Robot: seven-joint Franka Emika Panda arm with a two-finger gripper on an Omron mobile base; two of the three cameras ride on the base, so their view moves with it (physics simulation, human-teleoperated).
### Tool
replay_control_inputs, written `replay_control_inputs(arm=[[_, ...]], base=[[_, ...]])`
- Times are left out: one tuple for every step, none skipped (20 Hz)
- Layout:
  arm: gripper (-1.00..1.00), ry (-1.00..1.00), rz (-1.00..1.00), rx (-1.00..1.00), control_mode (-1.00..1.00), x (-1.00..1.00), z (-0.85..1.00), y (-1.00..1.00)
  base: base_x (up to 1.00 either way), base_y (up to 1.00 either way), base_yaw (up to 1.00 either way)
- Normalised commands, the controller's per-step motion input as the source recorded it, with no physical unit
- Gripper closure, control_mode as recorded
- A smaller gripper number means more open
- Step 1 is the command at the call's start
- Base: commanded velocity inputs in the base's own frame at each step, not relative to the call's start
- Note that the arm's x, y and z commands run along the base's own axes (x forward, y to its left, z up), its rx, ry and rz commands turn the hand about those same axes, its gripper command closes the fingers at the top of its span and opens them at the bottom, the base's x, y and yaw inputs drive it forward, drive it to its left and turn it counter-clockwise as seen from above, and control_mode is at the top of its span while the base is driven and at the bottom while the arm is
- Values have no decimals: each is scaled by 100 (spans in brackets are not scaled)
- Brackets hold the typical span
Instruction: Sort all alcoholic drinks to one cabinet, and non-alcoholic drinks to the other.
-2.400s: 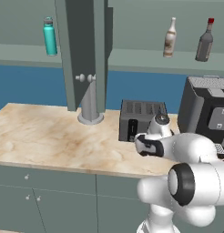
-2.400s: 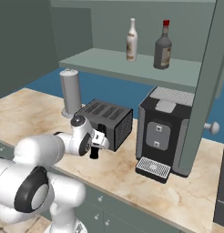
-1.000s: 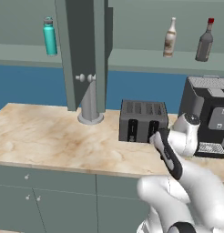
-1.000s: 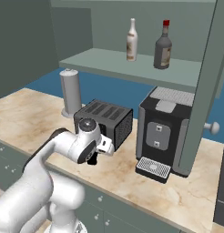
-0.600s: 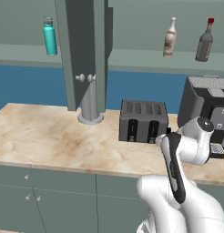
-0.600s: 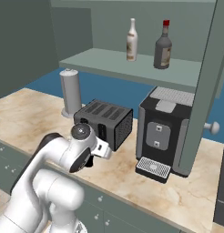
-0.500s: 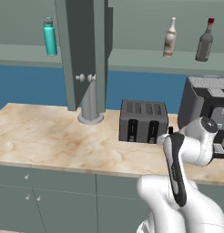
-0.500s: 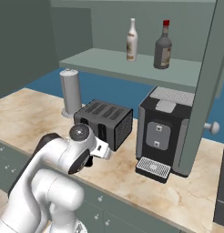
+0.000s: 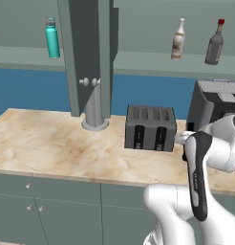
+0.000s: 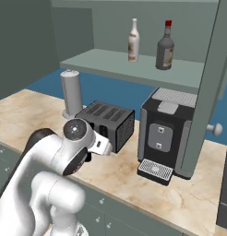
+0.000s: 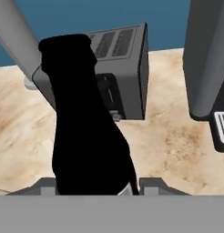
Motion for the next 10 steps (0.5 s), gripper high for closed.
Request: replay_control_inputs(arm=[[100, -13, -5, 0, -100, -32, 44, 20], [100, -14, -5, 0, -100, -34, 44, 21], [100, -15, -5, 0, -100, -35, 44, 20], [100, -15, -5, 0, -100, -38, 43, 21], [100, -15, -5, 0, -100, -38, 41, 21], [100, -16, -6, 0, -100, -38, 40, 25], [100, -15, -6, -1, -100, -36, 39, 25], [100, -15, -6, -1, -100, -36, 38, 26], [100, -15, -6, -1, -100, -35, 40, 24], [100, -15, -7, -1, -100, -35, 39, 24]], base=[[0, 0, 0], [0, 0, 0], [0, 0, 0], [0, 0, 0], [0, 0, 0], [0, 0, 0], [0, 0, 0], [0, 0, 0], [0, 0, 0], [0, 0, 0]])
